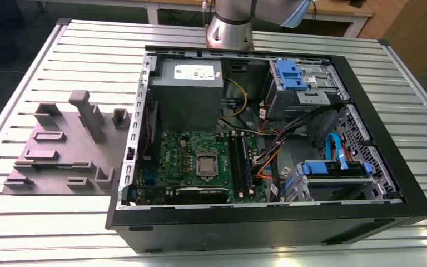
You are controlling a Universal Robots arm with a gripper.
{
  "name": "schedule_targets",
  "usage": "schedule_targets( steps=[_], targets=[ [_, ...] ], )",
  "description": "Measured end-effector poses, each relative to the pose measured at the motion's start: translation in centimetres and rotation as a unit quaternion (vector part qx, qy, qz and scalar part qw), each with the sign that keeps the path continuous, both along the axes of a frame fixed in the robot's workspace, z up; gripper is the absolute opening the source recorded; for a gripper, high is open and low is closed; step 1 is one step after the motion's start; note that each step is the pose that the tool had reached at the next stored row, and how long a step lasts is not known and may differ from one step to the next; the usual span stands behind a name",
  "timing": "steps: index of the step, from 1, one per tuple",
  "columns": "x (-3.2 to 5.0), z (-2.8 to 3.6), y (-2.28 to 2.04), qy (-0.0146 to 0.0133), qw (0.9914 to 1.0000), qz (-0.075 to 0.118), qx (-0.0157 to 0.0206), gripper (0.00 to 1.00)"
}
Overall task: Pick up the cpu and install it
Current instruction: 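Close the cpu cover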
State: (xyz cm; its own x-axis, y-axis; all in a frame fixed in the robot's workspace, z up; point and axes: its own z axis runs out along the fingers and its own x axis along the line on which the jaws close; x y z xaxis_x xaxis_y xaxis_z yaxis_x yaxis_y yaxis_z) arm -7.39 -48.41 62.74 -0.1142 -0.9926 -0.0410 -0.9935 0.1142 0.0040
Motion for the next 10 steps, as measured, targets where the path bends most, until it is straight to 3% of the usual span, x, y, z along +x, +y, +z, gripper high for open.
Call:
schedule_targets(
  steps=[10],
  targets=[
    [0.00, -1.37, 0.00, 0.0000, 1.00000, 0.000, 0.0008, 0.10]
  ],
)
